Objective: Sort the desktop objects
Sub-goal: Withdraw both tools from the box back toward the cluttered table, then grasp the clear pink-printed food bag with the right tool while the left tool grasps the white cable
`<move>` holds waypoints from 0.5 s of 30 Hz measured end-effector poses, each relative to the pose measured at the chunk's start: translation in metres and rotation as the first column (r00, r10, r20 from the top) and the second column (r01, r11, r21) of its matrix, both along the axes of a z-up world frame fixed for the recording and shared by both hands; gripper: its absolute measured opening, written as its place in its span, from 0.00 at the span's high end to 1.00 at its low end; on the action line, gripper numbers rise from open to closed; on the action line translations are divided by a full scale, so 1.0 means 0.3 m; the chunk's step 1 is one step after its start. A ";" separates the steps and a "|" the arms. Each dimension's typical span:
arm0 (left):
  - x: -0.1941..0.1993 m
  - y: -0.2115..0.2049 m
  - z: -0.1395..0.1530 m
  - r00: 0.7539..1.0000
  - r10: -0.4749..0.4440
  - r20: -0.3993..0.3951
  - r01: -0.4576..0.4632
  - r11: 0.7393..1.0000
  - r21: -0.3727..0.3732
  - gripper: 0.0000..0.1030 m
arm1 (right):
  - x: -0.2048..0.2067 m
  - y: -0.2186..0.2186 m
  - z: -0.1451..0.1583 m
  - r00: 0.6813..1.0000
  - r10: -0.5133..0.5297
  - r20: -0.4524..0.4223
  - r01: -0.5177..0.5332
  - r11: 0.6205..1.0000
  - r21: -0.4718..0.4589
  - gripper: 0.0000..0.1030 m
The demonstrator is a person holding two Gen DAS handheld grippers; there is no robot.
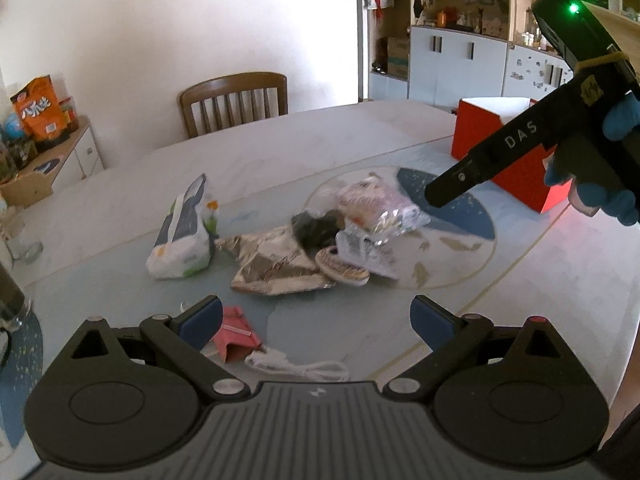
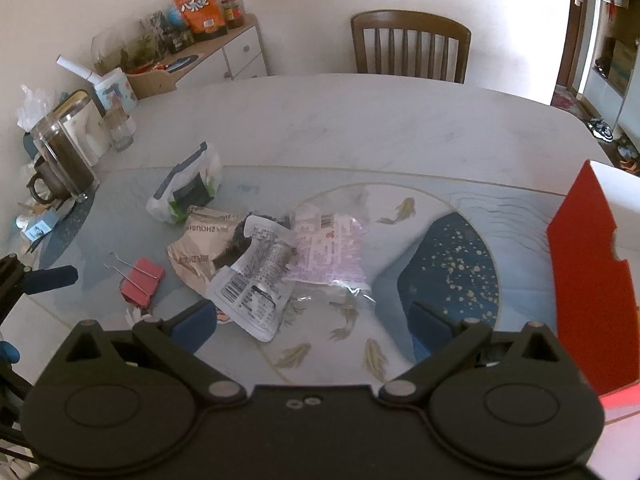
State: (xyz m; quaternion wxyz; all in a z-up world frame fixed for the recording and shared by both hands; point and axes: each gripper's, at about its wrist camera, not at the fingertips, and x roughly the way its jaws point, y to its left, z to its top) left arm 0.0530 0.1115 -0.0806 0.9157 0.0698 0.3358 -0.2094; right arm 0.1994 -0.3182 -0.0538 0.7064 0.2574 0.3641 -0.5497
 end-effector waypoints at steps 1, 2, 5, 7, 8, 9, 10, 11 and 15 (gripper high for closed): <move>-0.001 0.009 -0.012 1.000 0.005 -0.005 -0.005 1.000 -0.002 0.02 | 0.004 -0.005 -0.007 1.000 0.000 -0.003 0.000 1.000 0.003 0.01; -0.001 0.015 -0.022 1.000 0.008 -0.011 -0.008 1.000 -0.003 0.02 | 0.008 -0.010 -0.014 1.000 0.001 -0.007 -0.001 1.000 0.007 0.01; 0.004 0.030 -0.057 0.999 0.015 -0.038 -0.015 1.000 0.000 0.02 | 0.018 -0.024 -0.031 1.000 0.006 -0.019 -0.005 1.000 0.016 0.01; 0.011 0.036 -0.084 0.998 0.020 -0.056 -0.020 1.000 0.008 0.02 | 0.023 -0.035 -0.044 1.000 0.007 -0.025 -0.006 1.000 0.023 0.01; 0.015 0.037 -0.096 0.998 0.021 -0.062 -0.021 1.000 0.012 0.02 | 0.026 -0.042 -0.052 1.000 0.008 -0.027 -0.007 1.000 0.027 0.01; 0.020 0.036 -0.109 0.998 0.021 -0.067 -0.020 1.000 0.016 0.02 | 0.029 -0.047 -0.058 1.000 0.008 -0.030 -0.007 1.000 0.031 0.01; 0.027 0.035 -0.122 0.997 0.020 -0.073 -0.019 1.000 0.019 0.02 | 0.031 -0.054 -0.065 0.999 0.009 -0.032 -0.008 0.999 0.034 0.01; 0.032 0.033 -0.133 0.997 0.019 -0.079 -0.017 1.000 0.021 0.02 | 0.034 -0.062 -0.073 0.999 0.012 -0.036 -0.010 0.999 0.039 0.01; 0.047 0.014 -0.173 0.996 -0.002 -0.094 0.005 0.999 0.036 0.02 | 0.043 -0.096 -0.101 0.999 0.016 -0.050 -0.014 0.999 0.050 0.02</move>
